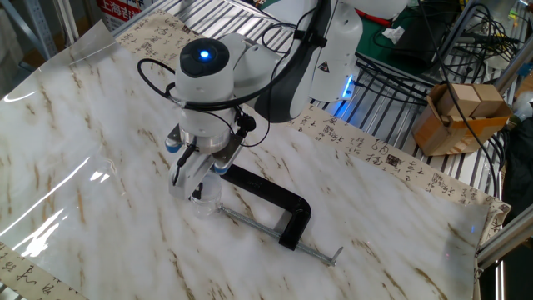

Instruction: Screw the lid onto the jar

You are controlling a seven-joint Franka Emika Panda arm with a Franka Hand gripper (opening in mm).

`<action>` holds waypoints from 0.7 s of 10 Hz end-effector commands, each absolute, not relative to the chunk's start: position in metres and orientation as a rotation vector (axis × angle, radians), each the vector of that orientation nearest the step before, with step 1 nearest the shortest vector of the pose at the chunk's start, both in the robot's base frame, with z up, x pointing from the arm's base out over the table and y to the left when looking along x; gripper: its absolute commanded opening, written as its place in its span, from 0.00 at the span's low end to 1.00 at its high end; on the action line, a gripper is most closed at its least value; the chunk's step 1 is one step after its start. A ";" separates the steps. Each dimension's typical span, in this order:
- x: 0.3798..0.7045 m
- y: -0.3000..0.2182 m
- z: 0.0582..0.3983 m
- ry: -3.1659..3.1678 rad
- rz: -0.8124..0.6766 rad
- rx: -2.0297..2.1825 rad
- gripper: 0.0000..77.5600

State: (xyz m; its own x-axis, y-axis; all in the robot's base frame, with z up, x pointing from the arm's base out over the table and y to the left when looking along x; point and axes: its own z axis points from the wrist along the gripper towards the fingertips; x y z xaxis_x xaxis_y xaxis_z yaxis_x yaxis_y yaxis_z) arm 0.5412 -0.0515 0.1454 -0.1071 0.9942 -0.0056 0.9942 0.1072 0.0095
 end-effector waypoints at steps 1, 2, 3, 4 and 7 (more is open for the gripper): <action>0.542 -0.052 0.146 2.340 -0.011 2.083 0.01; 0.542 -0.052 0.146 2.340 -0.011 2.083 0.01; 0.543 -0.052 0.146 2.342 -0.008 2.084 0.01; 0.545 -0.052 0.147 2.341 -0.007 2.085 0.01; 0.551 -0.052 0.151 2.338 0.000 2.096 0.01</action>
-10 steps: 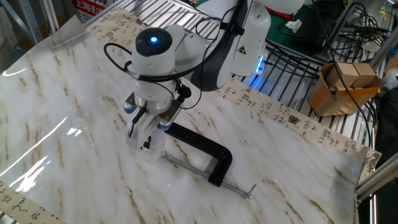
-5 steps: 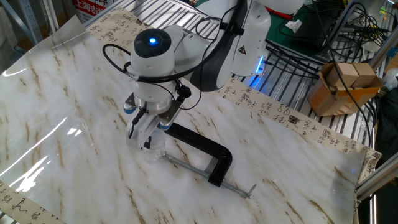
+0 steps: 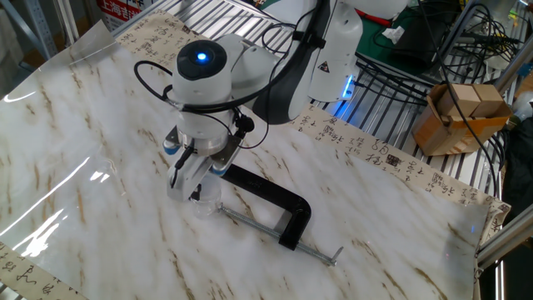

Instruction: Screw the lid onto the jar

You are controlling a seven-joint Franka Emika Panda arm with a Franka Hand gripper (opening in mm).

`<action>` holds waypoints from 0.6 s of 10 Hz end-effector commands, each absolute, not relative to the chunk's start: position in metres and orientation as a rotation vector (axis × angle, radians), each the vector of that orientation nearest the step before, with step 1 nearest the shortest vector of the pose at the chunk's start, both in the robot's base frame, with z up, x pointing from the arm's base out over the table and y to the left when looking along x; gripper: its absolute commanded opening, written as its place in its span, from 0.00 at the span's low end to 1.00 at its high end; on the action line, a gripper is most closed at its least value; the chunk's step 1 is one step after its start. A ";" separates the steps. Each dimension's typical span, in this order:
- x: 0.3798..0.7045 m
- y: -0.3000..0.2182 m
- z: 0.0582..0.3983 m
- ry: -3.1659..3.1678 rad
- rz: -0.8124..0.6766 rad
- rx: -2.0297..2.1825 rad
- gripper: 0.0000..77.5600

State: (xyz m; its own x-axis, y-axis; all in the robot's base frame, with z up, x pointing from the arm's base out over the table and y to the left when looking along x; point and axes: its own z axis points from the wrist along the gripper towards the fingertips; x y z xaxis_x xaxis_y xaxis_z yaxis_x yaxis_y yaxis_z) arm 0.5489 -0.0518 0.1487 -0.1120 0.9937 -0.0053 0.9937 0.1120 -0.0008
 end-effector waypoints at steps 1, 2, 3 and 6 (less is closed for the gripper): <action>0.551 -0.052 0.151 2.333 0.001 2.101 0.01; 0.551 -0.052 0.150 2.331 0.002 2.104 0.01; 0.551 -0.051 0.148 2.330 0.002 2.104 0.01; 0.548 -0.050 0.146 2.322 -0.001 2.109 0.01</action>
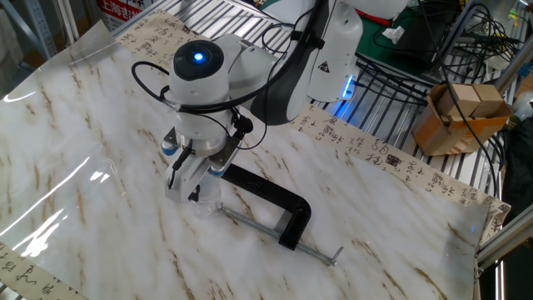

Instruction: Screw the lid onto the jar

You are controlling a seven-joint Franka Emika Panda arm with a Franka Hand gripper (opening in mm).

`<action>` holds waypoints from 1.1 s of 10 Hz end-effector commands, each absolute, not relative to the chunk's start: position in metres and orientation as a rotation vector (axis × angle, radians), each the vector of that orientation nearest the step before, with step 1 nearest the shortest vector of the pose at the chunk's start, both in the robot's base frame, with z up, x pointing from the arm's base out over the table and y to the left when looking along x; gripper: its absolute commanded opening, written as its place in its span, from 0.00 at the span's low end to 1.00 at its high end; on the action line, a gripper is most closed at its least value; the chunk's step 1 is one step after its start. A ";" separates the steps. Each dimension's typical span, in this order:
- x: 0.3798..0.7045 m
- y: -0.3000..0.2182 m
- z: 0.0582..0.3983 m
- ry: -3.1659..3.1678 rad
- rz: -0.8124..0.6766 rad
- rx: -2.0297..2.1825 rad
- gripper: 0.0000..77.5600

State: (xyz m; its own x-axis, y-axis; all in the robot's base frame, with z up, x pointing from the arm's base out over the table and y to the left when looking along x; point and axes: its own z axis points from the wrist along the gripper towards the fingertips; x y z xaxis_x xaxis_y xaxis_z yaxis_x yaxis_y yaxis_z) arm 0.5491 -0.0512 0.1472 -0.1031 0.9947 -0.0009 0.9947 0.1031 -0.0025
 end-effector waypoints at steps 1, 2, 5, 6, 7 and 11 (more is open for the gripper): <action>0.548 -0.050 0.145 -2.327 0.001 -2.118 0.01; 0.548 -0.050 0.145 -2.325 0.000 -2.120 0.01; 0.548 -0.050 0.145 -2.326 0.003 -2.116 0.01; 0.548 -0.050 0.145 -2.325 0.001 -2.115 0.01; 0.548 -0.050 0.145 -2.327 0.000 -2.114 0.01; 0.549 -0.050 0.143 -2.369 -0.002 -2.087 0.01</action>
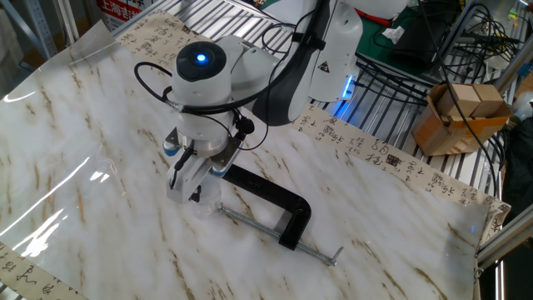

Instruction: Screw the lid onto the jar

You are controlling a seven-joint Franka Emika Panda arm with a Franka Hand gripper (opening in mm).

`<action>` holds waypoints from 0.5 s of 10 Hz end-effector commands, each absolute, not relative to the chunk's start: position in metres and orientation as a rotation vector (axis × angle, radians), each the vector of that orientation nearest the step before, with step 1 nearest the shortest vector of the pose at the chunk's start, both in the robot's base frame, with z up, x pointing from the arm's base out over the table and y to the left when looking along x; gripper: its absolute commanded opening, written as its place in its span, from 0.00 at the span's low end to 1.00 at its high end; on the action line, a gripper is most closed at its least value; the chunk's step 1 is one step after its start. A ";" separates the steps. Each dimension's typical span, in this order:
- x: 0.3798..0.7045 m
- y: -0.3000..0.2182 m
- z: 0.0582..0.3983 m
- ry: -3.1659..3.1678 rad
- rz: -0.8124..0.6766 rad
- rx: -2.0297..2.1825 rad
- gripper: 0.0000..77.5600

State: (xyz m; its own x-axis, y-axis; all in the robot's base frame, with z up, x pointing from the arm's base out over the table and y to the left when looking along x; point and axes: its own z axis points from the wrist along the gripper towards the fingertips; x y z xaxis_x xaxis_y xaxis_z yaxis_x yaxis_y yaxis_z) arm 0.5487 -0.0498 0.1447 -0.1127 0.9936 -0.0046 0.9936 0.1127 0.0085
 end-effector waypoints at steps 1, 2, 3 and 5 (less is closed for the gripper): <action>0.550 -0.050 0.142 2.352 0.003 2.057 0.01; 0.550 -0.050 0.142 2.361 0.004 2.046 0.01; 0.550 -0.050 0.142 2.380 0.004 2.026 0.01; 0.550 -0.050 0.142 2.421 0.004 1.976 0.01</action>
State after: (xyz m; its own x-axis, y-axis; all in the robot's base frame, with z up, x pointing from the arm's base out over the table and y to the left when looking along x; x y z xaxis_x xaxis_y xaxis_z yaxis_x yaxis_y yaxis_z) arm 0.5511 -0.0487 0.1440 -0.1859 0.9825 -0.0118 0.9824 0.1860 0.0160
